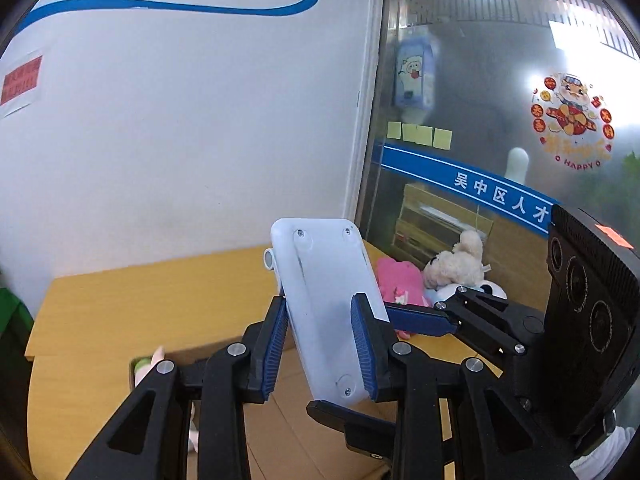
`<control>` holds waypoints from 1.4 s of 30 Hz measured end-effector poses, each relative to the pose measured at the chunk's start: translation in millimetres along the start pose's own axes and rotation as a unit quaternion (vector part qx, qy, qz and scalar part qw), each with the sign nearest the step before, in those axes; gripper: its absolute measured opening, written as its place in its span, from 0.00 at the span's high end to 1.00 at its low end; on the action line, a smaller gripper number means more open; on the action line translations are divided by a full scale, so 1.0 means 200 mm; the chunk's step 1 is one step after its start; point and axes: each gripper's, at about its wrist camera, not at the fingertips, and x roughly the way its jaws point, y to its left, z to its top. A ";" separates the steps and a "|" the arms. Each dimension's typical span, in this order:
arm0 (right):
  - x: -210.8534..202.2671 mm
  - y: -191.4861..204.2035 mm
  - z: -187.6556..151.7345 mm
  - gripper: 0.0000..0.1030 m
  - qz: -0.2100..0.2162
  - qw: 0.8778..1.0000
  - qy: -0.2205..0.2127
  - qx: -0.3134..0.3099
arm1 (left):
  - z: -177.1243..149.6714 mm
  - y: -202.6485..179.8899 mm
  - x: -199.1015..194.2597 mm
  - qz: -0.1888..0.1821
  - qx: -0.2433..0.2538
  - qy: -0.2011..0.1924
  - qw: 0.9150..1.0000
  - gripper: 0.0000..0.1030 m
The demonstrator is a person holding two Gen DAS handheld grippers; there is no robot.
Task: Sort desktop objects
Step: 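Lift the power bank into the cardboard box beside the charger and release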
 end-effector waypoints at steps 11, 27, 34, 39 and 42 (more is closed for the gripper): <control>0.62 -0.39 0.00 0.27 0.023 0.994 0.099 0.030 | 0.00 0.42 0.74 -0.026 -0.085 0.103 0.991 0.71; 1.40 -0.82 -0.89 0.55 0.049 0.935 0.276 0.215 | -0.76 0.68 1.74 -0.026 -0.177 0.299 0.937 0.76; 1.44 -0.90 -1.02 0.55 0.042 0.923 0.291 0.246 | -0.84 0.72 1.85 -0.015 -0.210 0.325 0.922 0.74; 1.43 -0.83 -0.97 0.55 0.012 0.932 0.286 0.223 | -0.77 0.67 1.76 -0.010 -0.188 0.308 0.933 0.74; 1.22 -0.79 -0.88 0.51 -0.014 0.945 0.248 0.212 | -0.61 0.59 1.53 0.009 -0.145 0.252 0.957 0.71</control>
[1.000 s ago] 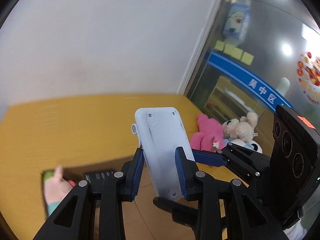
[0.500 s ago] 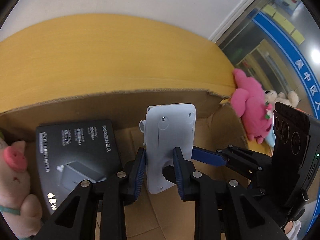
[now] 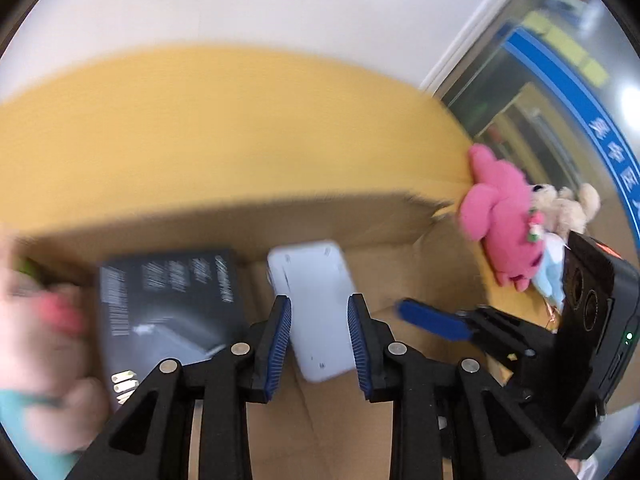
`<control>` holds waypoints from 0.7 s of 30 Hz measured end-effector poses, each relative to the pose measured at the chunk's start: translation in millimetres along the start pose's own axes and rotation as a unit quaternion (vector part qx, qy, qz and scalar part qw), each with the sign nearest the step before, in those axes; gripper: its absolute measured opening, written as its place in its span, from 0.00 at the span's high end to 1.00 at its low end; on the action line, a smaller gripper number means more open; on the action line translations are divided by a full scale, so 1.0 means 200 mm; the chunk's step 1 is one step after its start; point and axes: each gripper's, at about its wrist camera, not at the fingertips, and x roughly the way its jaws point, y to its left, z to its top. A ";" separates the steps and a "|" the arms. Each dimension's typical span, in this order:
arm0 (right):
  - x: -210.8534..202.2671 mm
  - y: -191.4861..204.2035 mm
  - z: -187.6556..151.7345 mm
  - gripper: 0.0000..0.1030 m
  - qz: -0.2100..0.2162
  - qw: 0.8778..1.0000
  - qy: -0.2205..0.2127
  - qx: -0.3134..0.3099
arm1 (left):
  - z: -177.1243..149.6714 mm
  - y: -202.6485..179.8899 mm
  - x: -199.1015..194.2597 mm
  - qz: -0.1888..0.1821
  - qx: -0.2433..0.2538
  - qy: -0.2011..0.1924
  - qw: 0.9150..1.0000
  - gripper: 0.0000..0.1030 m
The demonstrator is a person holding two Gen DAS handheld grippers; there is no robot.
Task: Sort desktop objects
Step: 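Lift the power bank into the cardboard box beside the charger and release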
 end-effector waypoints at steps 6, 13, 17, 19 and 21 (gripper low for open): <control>-0.63 0.25 -0.28 0.20 -0.017 0.989 -0.131 -0.061 | -0.36 -0.22 -0.78 0.070 0.091 -0.197 0.974 0.04; -0.93 0.47 -0.61 0.19 -0.042 0.979 -0.180 -0.081 | -0.94 -0.35 -1.18 0.123 0.085 -0.300 0.942 0.00; -1.00 0.52 -0.75 0.19 -0.070 0.977 -0.173 -0.102 | -1.17 -0.33 -1.27 0.124 0.077 -0.299 0.943 0.00; -1.00 0.53 -0.81 0.19 -0.072 0.977 -0.165 -0.111 | -1.25 -0.32 -1.30 0.120 0.076 -0.298 0.944 0.00; -1.01 0.53 -0.87 0.19 -0.069 0.978 -0.160 -0.116 | -1.32 -0.31 -1.30 0.116 0.070 -0.295 0.946 0.00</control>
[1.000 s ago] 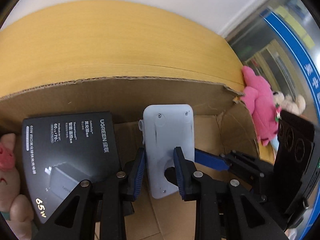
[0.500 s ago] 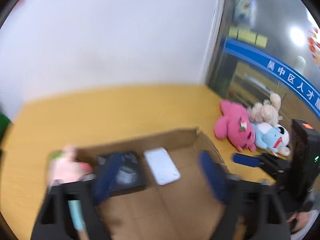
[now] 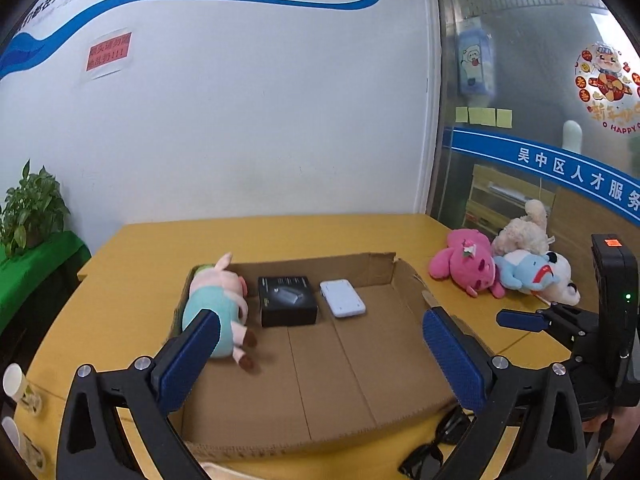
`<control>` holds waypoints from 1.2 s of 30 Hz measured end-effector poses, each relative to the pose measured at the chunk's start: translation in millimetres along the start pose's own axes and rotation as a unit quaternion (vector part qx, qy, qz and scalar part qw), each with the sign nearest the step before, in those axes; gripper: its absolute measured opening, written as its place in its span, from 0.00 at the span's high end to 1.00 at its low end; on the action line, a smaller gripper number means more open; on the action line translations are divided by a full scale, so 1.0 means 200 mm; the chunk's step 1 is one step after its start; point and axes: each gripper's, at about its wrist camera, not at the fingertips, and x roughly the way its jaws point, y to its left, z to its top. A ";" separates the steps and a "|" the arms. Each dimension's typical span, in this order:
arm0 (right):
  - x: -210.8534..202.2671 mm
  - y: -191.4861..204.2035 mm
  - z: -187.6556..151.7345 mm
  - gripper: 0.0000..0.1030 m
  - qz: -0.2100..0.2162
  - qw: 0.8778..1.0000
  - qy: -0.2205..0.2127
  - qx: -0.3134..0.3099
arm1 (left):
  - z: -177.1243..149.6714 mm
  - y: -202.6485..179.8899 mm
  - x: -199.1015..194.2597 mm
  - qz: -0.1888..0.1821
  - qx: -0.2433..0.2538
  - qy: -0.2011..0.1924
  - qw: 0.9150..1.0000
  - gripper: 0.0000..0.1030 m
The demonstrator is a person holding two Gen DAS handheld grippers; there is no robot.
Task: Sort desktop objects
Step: 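Lift the power bank into the cardboard box beside the charger and release, then reach the right gripper toward the black sunglasses on the table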
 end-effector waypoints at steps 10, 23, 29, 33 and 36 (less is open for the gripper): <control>0.22 -0.11 -0.40 0.20 0.118 0.988 0.103 0.014 | -0.43 0.09 0.01 0.007 -0.031 0.088 0.996 0.00; 0.52 -0.05 -0.56 0.21 0.180 0.966 0.174 -0.065 | -0.72 0.25 0.02 0.023 -0.080 0.149 0.985 0.01; 0.34 0.04 -0.72 0.21 0.196 0.959 0.194 -0.065 | -0.74 0.24 0.06 -0.011 -0.097 0.160 0.982 0.01; 0.23 0.03 -0.78 0.21 0.157 0.972 0.173 -0.030 | -0.74 0.18 0.11 -0.039 -0.096 0.170 0.980 0.01; 0.22 0.03 -0.82 0.21 0.125 0.977 0.173 -0.011 | -0.73 0.15 0.16 -0.065 -0.104 0.175 0.977 0.01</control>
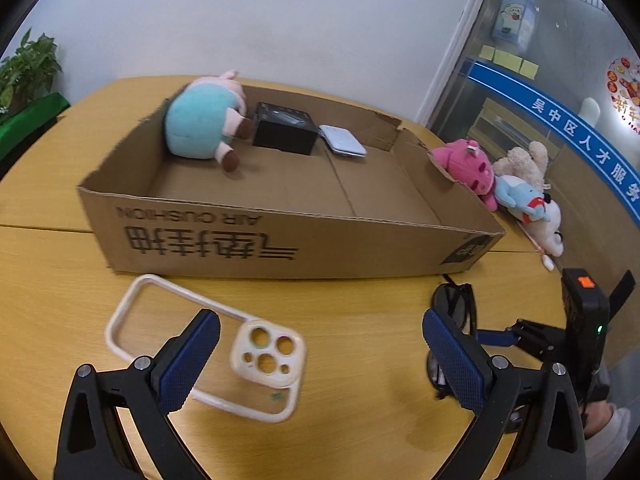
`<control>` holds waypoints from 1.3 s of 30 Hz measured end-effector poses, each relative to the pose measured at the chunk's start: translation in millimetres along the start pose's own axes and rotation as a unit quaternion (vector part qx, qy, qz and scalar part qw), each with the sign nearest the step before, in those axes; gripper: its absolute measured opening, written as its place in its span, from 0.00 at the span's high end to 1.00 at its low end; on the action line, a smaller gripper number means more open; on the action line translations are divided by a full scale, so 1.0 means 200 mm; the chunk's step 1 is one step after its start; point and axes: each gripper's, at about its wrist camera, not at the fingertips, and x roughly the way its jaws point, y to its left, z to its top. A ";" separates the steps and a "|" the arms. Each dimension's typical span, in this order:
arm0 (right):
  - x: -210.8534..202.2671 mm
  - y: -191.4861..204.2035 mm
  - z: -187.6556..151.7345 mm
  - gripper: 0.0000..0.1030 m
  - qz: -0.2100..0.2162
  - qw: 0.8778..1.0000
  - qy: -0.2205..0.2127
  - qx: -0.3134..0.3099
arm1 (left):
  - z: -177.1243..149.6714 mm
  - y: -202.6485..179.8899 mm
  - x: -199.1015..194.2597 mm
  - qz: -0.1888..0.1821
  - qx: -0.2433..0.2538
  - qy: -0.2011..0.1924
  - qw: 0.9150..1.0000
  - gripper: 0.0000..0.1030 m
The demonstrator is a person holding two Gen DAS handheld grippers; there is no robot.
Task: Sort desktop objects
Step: 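Reach the right gripper toward the black sunglasses on the table, then grasp the black sunglasses by the frame with the right gripper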
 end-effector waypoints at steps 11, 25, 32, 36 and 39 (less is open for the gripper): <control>-0.01 0.02 -0.02 0.36 -0.041 0.999 -0.011 0.008 | 0.01 -0.11 0.13 -0.073 -0.002 0.057 0.996 0.09; -0.12 -0.07 -0.13 0.64 -0.006 0.999 -0.004 0.043 | -0.05 -0.61 0.54 -0.239 0.051 0.181 0.953 0.46; -0.19 -0.20 -0.19 0.61 0.013 0.994 0.002 0.104 | -0.14 -0.72 0.68 -0.225 0.081 0.238 0.941 0.88; -0.22 -0.29 -0.22 0.60 0.049 0.986 -0.018 0.158 | -0.16 -0.69 0.67 -0.229 0.055 0.236 0.943 0.92; -0.25 -0.37 -0.20 0.60 0.058 0.979 -0.035 0.192 | -0.17 -0.67 0.65 -0.226 0.040 0.228 0.946 0.93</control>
